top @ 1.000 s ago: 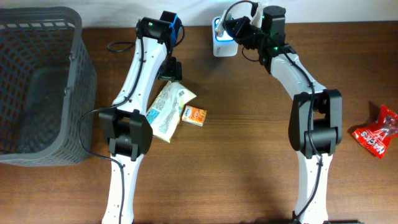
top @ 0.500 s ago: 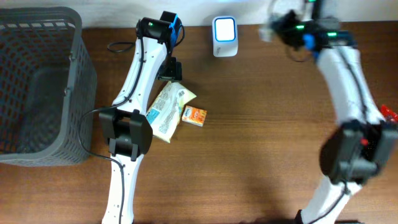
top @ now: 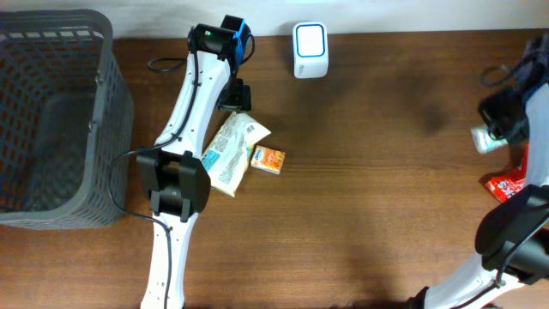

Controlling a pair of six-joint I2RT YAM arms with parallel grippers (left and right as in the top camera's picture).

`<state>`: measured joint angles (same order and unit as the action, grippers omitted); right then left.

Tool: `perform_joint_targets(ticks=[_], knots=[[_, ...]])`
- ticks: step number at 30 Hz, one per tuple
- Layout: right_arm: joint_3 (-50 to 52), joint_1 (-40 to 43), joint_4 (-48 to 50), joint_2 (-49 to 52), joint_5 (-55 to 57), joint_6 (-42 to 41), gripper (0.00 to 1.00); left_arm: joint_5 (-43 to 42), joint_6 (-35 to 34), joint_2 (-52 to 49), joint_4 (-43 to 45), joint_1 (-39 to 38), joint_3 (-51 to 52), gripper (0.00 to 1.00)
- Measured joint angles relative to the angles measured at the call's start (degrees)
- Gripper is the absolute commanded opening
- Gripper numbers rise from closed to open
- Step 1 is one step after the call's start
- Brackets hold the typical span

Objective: Scan the item barcode
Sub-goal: 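Carry the teal pack to the right edge beside the red bag, release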

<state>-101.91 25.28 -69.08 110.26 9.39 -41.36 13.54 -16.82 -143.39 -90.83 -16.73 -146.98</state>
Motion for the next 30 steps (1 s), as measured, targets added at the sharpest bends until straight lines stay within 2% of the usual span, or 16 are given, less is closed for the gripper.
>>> perform_joint_targets(ticks=[5, 8, 9, 11, 12, 14, 18, 25, 27, 30], knots=[[4.9, 4.8, 4.4, 0.5, 3.1, 0.2, 0.05, 0.0, 0.0, 0.0, 0.0, 0.0, 0.0, 0.99], [6.7, 6.4, 7.1, 0.6, 3.8, 0.5, 0.17, 0.0, 0.0, 0.0, 0.0, 0.0, 0.0, 0.99], [7.0, 6.6, 7.8, 0.6, 4.0, 0.7, 0.22, 0.0, 0.0, 0.0, 0.0, 0.0, 0.0, 0.99], [7.2, 6.6, 9.1, 0.6, 4.1, 0.9, 0.49, 0.0, 0.0, 0.0, 0.0, 0.0, 0.0, 0.99], [7.2, 6.5, 9.6, 0.6, 4.2, 1.0, 0.59, 0.0, 0.0, 0.0, 0.0, 0.0, 0.0, 0.99], [7.2, 6.5, 10.7, 0.6, 4.3, 0.9, 0.71, 0.0, 0.0, 0.0, -0.1, 0.0, 0.0, 0.99], [7.2, 6.5, 10.9, 0.6, 3.6, 2.1, 0.74, 0.0, 0.0, 0.0, 0.0, 0.0, 0.0, 0.99], [7.2, 6.5, 9.9, 0.6, -8.8, 7.9, 0.84, -3.0, 0.1, 0.0, -2.5, 0.0, -0.5, 0.99], [7.2, 6.5, 9.5, 0.6, -13.9, 8.7, 0.99, -4.0, 0.3, 0.1, -4.5, 0.0, -2.4, 0.99], [7.2, 6.5, 9.3, 0.6, -20.9, 9.1, 0.99, -4.8, 0.7, 1.9, -5.6, 0.0, -3.4, 0.99]])
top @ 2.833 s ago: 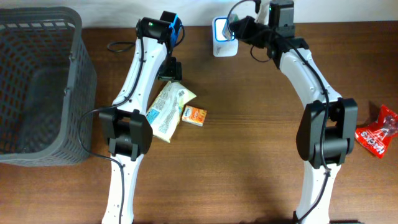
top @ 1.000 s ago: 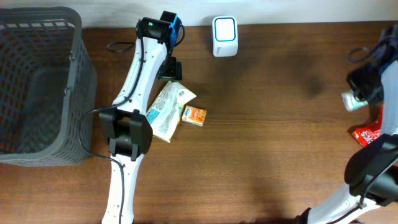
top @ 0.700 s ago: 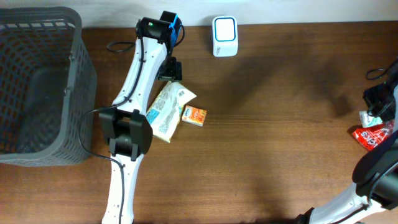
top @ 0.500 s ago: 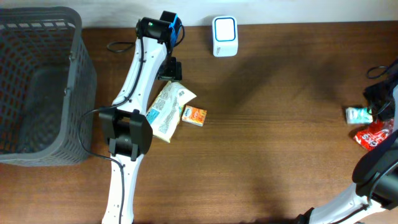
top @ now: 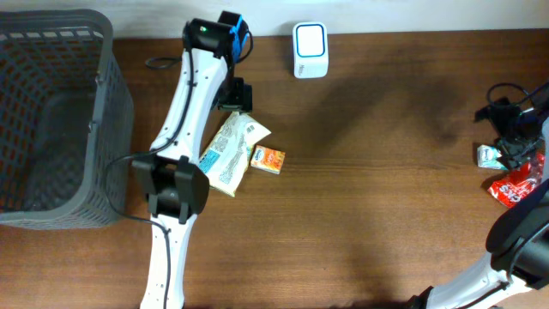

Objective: Scan the item barcode
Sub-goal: 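Carry the teal pack to the right edge beside the red bag, release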

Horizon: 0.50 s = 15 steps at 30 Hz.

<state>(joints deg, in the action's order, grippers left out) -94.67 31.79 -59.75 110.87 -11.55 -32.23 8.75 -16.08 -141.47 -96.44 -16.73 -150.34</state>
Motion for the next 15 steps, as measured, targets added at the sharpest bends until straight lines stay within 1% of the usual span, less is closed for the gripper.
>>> perform_joint_targets(ticks=[2, 7, 10, 15], knots=[[0.0, 0.0, 0.0, 0.0, -4.5, -0.1, 0.99, -1.3, 0.3, 2.4, -0.1, 0.0, -0.5, 0.99], [0.0, 0.0, 0.0, 0.0, -8.9, -0.1, 0.99, -7.8, 3.7, 6.4, -0.1, 0.0, -0.5, 0.99], [0.0, 0.0, 0.0, 0.0, -9.6, -0.1, 0.99, -9.4, 4.5, 6.5, 0.2, -0.4, 2.9, 0.99], [0.0, 0.0, 0.0, 0.0, -10.0, -0.1, 0.99, -10.9, 4.8, 6.5, 4.3, -2.0, 13.0, 0.99]])
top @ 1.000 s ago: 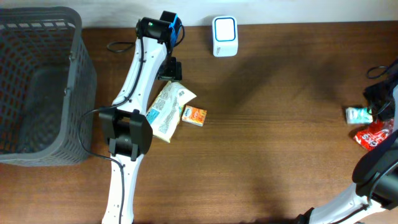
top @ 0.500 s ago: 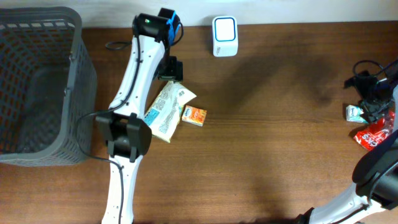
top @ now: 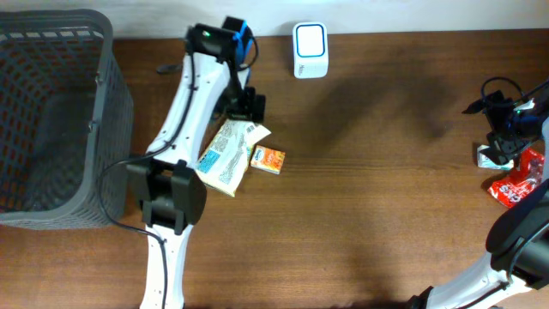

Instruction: Scan the item barcode

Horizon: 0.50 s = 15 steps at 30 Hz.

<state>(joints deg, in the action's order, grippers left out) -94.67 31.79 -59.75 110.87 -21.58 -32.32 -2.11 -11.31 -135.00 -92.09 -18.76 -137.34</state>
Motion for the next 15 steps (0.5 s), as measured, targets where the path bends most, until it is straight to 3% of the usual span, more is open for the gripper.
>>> perform_joint_targets(ticks=[5, 15], knots=[[0.0, 0.0, 0.0, 0.0, -0.2, 0.0, 0.99, -0.5, 0.2, 0.0, 3.3, -2.9, 7.0, 0.99], [0.0, 0.0, 0.0, 0.0, -0.4, 0.0, 0.98, -0.7, 0.2, 0.0, 3.7, -3.6, 7.1, 0.99]])
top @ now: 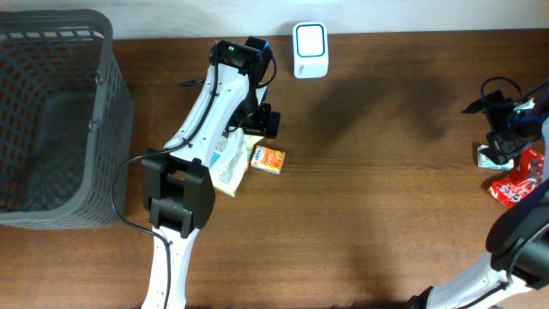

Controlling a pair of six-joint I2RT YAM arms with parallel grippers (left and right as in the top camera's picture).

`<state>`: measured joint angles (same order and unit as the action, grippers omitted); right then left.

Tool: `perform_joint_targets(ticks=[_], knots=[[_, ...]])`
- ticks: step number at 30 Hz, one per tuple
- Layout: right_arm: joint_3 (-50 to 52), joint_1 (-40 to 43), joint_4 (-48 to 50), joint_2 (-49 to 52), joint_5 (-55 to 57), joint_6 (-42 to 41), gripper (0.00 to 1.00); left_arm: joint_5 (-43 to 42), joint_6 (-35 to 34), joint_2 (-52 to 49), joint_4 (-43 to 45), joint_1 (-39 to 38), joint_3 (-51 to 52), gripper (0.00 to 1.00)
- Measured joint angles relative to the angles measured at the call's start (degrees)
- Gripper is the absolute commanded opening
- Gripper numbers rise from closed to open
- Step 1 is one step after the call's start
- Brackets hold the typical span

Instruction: Scan the item barcode

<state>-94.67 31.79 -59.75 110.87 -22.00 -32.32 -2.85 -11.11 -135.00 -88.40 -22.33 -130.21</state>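
A white barcode scanner (309,39) stands at the table's back edge. Left of centre lie a white-and-teal pouch (225,163) and a small orange box (271,159) side by side. My left gripper (262,122) hovers over the pouch's top corner, just behind the orange box. It looks open and holds nothing. At the far right my right gripper (500,142) hangs just above a small white-and-green item (487,157) lying on the table. Its fingers seem open and apart from the item.
A dark grey mesh basket (103,129) fills the left end of the table. A red packet (515,184) lies at the right edge, beside the white-and-green item. My left arm's base (176,202) stands in front of the pouch.
My left gripper has shifted right and a little toward the front, from the pouch's back edge to just behind the orange box. The right gripper and all items stayed put.
At first my right gripper held the white-and-green item up near the right edge. A second later that item lay on the table next to the red packet, the gripper off it. My left gripper stayed behind the pouch, then moved right toward the orange box.
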Motion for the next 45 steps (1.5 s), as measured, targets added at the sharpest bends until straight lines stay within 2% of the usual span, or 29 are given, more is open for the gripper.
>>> perform_joint_targets(ticks=[13, 24, 34, 45], knots=[[0.0, 0.0, 0.0, 0.0, 0.0, 0.0, 0.98, -0.3, 0.0, 0.0, 0.6, 0.0, 0.0, 0.99], [0.0, 0.0, 0.0, 0.0, 0.0, 0.0, 0.99, -4.6, 5.8, 0.0, -2.7, -0.2, 0.0, 0.99], [0.0, 0.0, 0.0, 0.0, 0.0, 0.0, 0.99, -3.8, 6.4, 0.0, 4.1, -0.2, 0.0, 0.99], [0.0, 0.0, 0.0, 0.0, 0.0, 0.0, 0.98, -3.8, 6.4, 0.0, 2.7, -0.2, 0.0, 0.99]])
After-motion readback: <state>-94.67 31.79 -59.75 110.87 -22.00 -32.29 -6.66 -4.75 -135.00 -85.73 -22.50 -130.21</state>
